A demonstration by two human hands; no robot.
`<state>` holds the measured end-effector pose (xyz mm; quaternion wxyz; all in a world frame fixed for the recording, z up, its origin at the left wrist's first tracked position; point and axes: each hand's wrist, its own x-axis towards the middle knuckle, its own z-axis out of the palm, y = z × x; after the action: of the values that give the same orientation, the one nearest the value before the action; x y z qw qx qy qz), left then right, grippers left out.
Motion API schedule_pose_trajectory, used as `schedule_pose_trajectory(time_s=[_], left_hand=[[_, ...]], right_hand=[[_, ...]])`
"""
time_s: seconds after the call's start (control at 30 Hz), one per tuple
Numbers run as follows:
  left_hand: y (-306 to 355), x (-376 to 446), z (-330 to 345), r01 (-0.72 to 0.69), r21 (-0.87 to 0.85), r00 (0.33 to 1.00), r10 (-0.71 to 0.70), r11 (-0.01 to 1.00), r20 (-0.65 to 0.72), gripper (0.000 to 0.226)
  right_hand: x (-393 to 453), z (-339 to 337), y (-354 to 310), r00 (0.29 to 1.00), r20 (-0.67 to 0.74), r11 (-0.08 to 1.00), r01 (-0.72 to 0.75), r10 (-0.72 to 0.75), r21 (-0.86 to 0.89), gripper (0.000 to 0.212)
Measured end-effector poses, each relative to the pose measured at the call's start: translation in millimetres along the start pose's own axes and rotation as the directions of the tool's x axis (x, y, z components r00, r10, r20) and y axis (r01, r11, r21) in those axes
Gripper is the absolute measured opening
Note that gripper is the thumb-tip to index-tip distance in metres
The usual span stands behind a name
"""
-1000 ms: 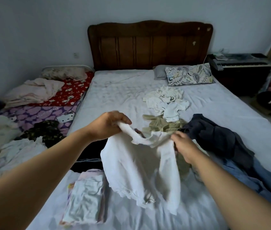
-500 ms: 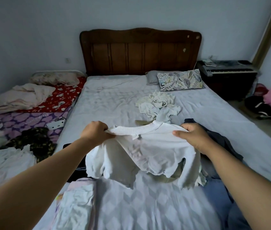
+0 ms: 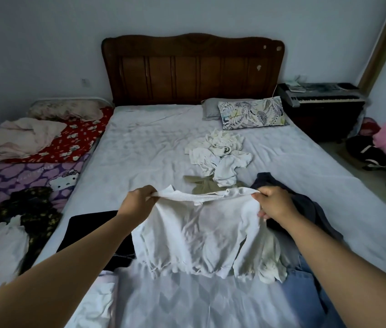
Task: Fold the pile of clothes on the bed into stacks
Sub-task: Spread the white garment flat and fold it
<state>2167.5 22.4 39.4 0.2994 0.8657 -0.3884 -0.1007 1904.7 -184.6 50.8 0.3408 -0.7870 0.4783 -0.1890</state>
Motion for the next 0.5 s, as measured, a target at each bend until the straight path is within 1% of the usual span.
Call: schedule_pose_trajectory(time_s=[0.07,0.1,0.17,0.23,0.27,0.33,0.4,0.47,0.5], left_hand=[[0.0,13.3,10.2,-0.062,0.013,0.998,0.062,0.998,-0.019,0.008],[2.5,21.2,13.8,-0.074,0.018,0.997,0.075,0.997,-0.029,0.012],[8.7,37.9,17.1,-0.101,0.028,0.993,0.103,0.994,-0.049,0.029],[18.6,51.0,14.8,-0.140,0.022,0.988,0.141,0.990,-0.067,0.044],[23.7,57.7,13.8,-0.160,-0.002,0.983,0.159,0.987,-0.086,0.046],[33.0,65.8,11.6,-0.183,-0.080,0.976,0.171,0.980,-0.133,0.043],[38.1,67.9,13.5,-0.179,-0.132,0.973,0.155,0.975,-0.173,0.030],[33.2,65.3,23.6,-0.164,-0.113,0.969,0.138,0.980,-0.207,0.019],[28.8,60.7,31.2,-0.156,-0.094,0.969,0.134,0.983,-0.209,0.017]], right_hand=[[17.4,-0.9,2.4,0.999,-0.034,0.998,0.039,-0.040,-0.041,0.016],[27.7,-3.2,2.2,0.996,-0.063,0.997,0.061,-0.065,-0.055,0.017],[46.0,-10.0,-0.2,0.988,-0.113,0.994,0.102,-0.105,-0.034,0.017],[60.8,-18.6,-4.2,0.981,-0.162,0.993,0.117,-0.110,0.035,0.017],[68.1,-23.5,-6.1,0.976,-0.190,0.989,0.126,-0.111,0.073,0.018],[79.7,-31.4,-6.2,0.960,-0.242,0.977,0.174,-0.140,0.124,0.017],[82.1,-34.7,-4.3,0.944,-0.273,0.965,0.226,-0.184,0.131,0.016],[77.8,-30.0,3.8,0.932,-0.285,0.963,0.257,-0.223,0.087,0.017],[72.0,-24.8,9.2,0.931,-0.283,0.964,0.258,-0.230,0.065,0.016]])
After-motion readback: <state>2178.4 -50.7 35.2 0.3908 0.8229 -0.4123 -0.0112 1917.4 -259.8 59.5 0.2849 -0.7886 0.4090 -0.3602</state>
